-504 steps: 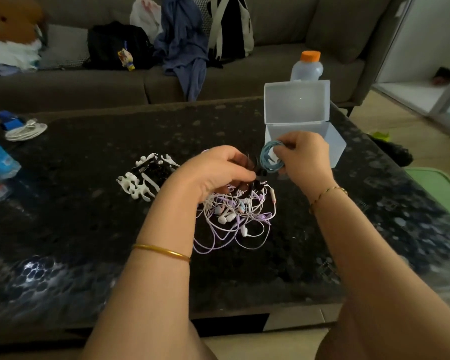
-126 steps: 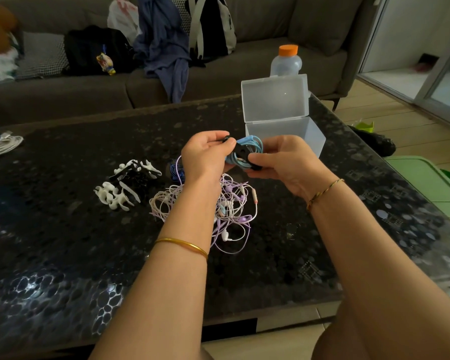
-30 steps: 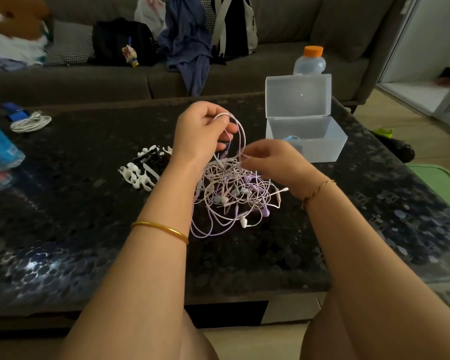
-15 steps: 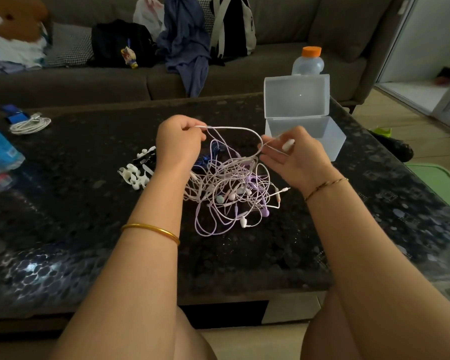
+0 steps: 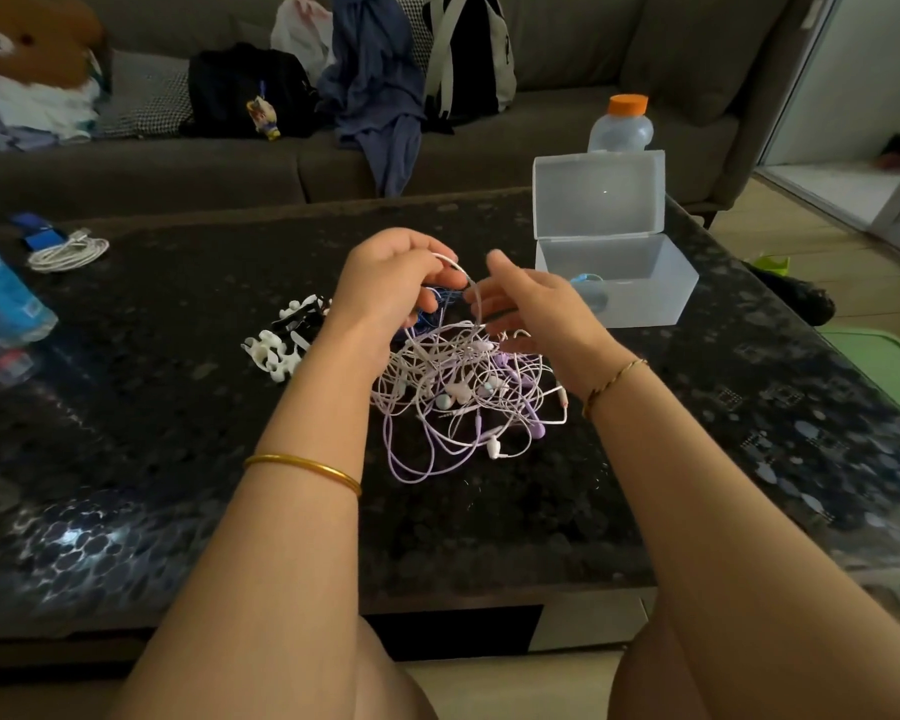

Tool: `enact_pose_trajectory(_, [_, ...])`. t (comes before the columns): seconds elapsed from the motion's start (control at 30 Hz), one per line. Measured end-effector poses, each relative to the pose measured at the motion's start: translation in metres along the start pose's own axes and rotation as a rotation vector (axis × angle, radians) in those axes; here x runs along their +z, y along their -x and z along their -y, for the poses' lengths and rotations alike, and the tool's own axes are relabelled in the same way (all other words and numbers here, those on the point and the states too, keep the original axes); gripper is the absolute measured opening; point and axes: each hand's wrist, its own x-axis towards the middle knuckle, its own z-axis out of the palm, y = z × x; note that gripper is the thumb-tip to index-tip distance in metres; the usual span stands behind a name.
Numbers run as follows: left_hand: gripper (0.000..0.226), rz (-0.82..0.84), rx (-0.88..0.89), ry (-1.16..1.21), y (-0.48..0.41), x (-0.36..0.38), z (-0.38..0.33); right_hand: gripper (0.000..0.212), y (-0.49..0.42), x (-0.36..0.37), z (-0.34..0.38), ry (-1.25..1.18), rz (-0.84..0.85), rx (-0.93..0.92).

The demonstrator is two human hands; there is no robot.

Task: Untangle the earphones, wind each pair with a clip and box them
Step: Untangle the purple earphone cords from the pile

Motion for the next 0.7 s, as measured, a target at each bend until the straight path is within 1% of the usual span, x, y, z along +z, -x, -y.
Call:
enact_pose_trajectory(0.03, [0.022, -0.002, -0.001, -0.001, -0.001, 0.0, 0.001, 0.027, 0.001, 0.001, 0.001, -0.007, 0.015, -0.031])
enact_pose_trajectory(0.1, [0.022, 0.001, -0.012, 0.014, -0.001, -0.001, 0.001, 0.012, 0.001, 0.004, 0.001, 0.076, 0.004, -0.131])
enact_pose_trajectory(0.17, [0.022, 0.0, -0.028, 0.028, -0.002, -0.001, 0.002, 0.007, 0.0, 0.005, -0.001, 0.126, -0.049, -0.202])
enact_pose_trajectory(0.2, [0.022, -0.008, -0.034, 0.023, -0.002, -0.001, 0.002, 0.004, -0.001, 0.006, -0.001, 0.124, -0.075, -0.21])
enact_pose_trajectory(0.33, [0.021, -0.031, -0.056, -0.002, -0.002, -0.002, 0.004, 0.005, 0.0, 0.002, -0.002, 0.095, -0.123, -0.175])
enact_pose_trajectory(0.43, [0.02, -0.016, -0.048, 0.01, -0.002, -0.003, 0.003, 0.008, 0.0, 0.0, -0.003, 0.133, -0.154, -0.22])
enact_pose_trajectory(0.53, [0.02, 0.067, -0.002, 0.109, 0.001, -0.002, -0.001, 0.004, 0.002, 0.001, 0.0, 0.119, -0.134, -0.272])
enact_pose_trajectory(0.6, [0.019, 0.13, 0.002, 0.181, 0.003, -0.001, -0.003, 0.005, 0.003, 0.0, 0.002, 0.105, -0.193, -0.272])
enact_pose_trajectory(0.67, [0.018, 0.179, -0.057, 0.185, 0.005, 0.002, -0.006, 0.004, 0.004, -0.005, 0.004, 0.013, -0.266, -0.248])
enact_pose_trajectory(0.7, [0.021, 0.198, -0.108, 0.18, 0.007, 0.003, -0.007, 0.004, 0.004, -0.008, 0.004, -0.06, -0.286, -0.23])
